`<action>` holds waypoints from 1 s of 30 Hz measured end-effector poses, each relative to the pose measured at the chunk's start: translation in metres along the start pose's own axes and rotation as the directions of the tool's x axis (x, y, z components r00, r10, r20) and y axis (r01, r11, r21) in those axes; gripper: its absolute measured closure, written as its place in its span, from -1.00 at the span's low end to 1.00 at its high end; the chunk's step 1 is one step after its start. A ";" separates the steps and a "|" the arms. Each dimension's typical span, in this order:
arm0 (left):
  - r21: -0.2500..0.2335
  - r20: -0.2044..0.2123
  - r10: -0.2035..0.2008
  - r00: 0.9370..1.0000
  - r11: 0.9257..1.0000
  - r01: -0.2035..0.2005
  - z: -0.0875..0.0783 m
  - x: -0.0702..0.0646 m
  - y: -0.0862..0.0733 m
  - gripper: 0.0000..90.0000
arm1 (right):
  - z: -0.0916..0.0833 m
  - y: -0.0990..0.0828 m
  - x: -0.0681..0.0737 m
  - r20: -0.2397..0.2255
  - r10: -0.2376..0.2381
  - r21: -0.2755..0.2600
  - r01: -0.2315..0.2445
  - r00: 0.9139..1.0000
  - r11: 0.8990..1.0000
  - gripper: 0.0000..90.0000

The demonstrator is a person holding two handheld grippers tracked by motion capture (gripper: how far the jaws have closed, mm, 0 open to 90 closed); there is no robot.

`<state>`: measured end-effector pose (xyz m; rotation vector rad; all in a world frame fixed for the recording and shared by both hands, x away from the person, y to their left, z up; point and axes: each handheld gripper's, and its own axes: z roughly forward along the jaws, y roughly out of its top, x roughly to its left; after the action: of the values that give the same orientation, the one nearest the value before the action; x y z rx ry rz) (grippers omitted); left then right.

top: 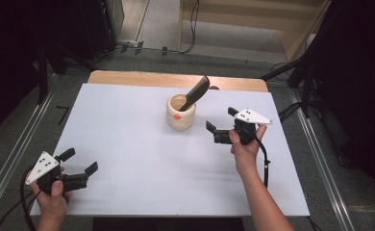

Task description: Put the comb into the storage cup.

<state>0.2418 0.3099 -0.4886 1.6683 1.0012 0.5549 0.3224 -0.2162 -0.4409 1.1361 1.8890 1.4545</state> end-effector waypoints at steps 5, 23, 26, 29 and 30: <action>0.001 0.000 0.003 1.000 1.000 -0.003 0.000 0.000 0.000 -1.00 | -0.009 -0.003 -0.002 0.005 -0.013 -0.001 0.013 1.000 1.000 -1.00; 0.000 -0.004 0.002 1.000 1.000 -0.002 -0.001 0.000 0.000 -1.00 | -0.041 -0.019 -0.011 0.031 -0.012 -0.009 0.012 0.999 1.000 -1.00; 0.001 -0.003 0.005 1.000 1.000 -0.005 0.000 0.000 0.000 -1.00 | -0.047 -0.021 -0.013 0.033 -0.019 -0.016 0.019 0.999 1.000 -1.00; 0.005 -0.007 0.012 1.000 1.000 -0.012 0.001 -0.001 0.000 -1.00 | -0.053 -0.024 -0.016 0.040 -0.014 -0.019 0.015 0.999 1.000 -1.00; 0.006 -0.008 0.012 1.000 1.000 -0.012 0.001 -0.001 0.000 -1.00 | -0.055 -0.026 -0.017 0.042 -0.011 -0.021 0.012 0.999 1.000 -1.00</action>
<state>0.2419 0.3089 -0.4886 1.6799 1.0003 0.5670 0.2804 -0.2620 -0.4500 1.1353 1.8449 1.4297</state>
